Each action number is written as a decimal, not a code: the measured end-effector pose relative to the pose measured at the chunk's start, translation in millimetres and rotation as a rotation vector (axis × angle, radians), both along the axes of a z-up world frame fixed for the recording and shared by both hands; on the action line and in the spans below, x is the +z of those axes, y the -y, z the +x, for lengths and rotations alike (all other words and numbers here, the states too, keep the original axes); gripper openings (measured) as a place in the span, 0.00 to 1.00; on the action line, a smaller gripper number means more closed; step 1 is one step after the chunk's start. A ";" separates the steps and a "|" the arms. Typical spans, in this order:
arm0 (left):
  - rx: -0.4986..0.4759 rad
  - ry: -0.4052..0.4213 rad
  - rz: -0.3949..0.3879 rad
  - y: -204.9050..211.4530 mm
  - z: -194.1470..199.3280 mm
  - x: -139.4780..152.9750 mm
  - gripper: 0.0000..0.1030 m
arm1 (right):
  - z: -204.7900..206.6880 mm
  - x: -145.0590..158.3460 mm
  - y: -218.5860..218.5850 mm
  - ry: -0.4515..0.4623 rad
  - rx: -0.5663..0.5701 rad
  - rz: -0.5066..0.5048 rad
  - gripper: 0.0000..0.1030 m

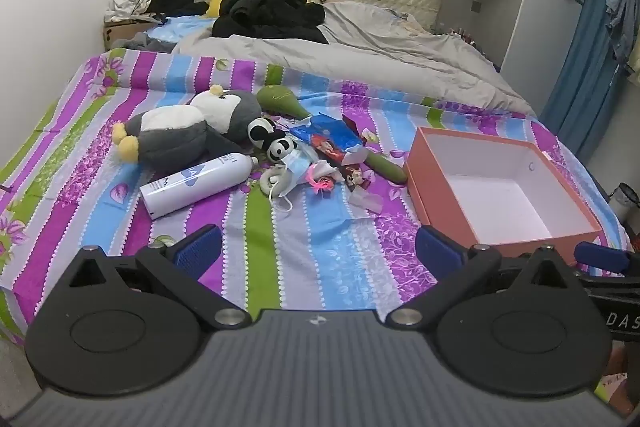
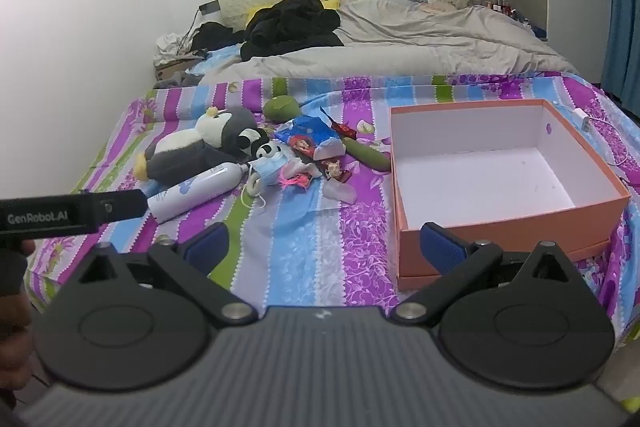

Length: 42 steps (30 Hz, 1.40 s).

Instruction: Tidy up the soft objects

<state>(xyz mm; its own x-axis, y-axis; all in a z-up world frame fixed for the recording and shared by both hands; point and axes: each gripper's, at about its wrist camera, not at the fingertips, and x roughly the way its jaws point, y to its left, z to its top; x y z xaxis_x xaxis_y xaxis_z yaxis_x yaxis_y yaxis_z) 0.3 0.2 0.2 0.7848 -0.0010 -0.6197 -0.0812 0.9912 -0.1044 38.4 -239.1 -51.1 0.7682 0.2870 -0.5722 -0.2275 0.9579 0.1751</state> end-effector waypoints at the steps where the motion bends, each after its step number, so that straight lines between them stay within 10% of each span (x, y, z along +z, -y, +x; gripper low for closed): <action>1: -0.001 0.002 -0.006 -0.3 -0.2 0.0 1.00 | -0.2 -0.1 0.1 0.009 -0.001 0.002 1.00; 42: 0.001 -0.011 -0.007 4.8 -0.4 -12.2 1.00 | -0.6 -6.8 -1.6 -0.005 -0.006 0.000 1.00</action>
